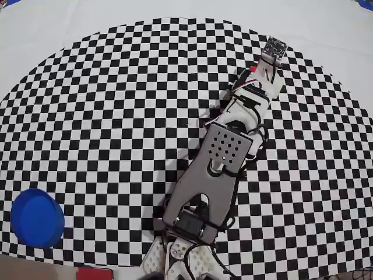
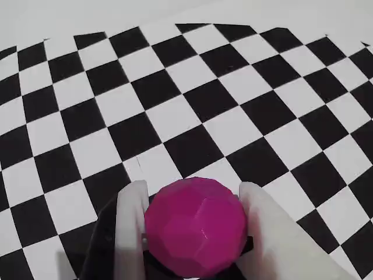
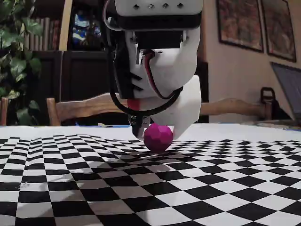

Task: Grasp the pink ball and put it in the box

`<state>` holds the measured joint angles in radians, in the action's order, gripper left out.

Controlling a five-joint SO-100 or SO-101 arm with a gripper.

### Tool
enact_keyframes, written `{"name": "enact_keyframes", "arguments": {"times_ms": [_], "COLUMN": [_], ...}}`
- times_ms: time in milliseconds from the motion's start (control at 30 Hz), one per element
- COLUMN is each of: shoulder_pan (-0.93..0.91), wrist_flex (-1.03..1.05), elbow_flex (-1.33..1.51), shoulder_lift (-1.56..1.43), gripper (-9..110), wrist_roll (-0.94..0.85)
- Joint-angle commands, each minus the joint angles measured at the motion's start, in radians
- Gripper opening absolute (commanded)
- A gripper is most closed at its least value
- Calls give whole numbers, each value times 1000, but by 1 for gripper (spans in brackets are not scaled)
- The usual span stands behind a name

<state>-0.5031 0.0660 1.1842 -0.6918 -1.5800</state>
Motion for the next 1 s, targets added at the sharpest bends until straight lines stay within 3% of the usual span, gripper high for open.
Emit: {"name": "enact_keyframes", "arguments": {"times_ms": [0,967], "shoulder_pan": [-6,-8], "wrist_flex": [6,29], "elbow_flex": [-35,107], "shoulder_lift": [-41,-256], "gripper": [0,0], "wrist_roll": [-8,2]}}
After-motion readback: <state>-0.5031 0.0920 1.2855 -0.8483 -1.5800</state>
